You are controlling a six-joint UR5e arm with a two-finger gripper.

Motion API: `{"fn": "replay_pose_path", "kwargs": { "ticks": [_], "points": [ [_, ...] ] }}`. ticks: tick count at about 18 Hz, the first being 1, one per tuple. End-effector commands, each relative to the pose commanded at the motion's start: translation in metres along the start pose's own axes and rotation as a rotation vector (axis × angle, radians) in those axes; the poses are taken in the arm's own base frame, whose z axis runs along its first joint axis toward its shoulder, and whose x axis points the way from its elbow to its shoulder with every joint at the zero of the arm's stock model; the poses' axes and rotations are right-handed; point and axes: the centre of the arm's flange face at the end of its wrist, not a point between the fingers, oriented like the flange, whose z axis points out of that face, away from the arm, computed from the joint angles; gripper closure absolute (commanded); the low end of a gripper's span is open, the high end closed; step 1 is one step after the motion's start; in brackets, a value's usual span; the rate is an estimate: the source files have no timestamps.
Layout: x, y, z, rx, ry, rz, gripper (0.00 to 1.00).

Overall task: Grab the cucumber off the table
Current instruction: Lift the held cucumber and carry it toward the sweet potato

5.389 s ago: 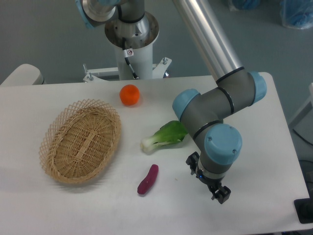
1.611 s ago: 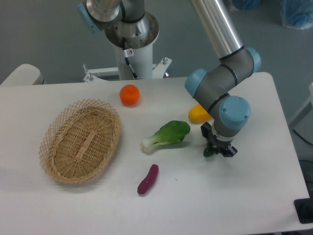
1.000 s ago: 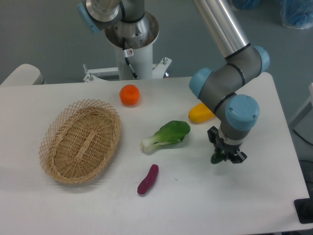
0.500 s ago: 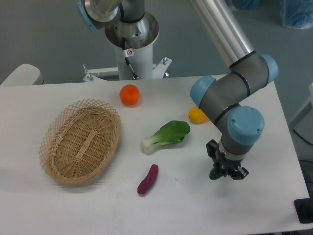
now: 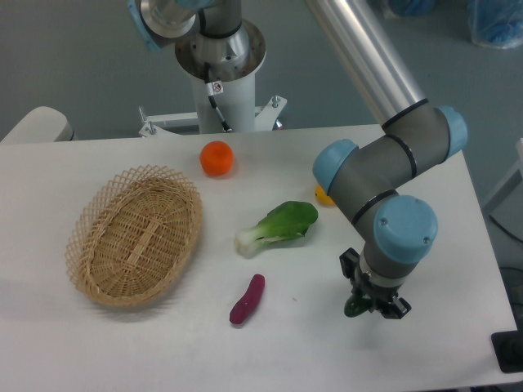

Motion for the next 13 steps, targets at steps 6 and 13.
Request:
{"fn": "replay_pose_path", "kwargs": {
  "ticks": [6, 13],
  "points": [
    [-0.0002, -0.0019, 0.0004, 0.018, 0.002, 0.012, 0.89],
    [-0.0037, 0.0065, 0.0011, 0.068, 0.007, 0.051, 0.89]
  ]
}}
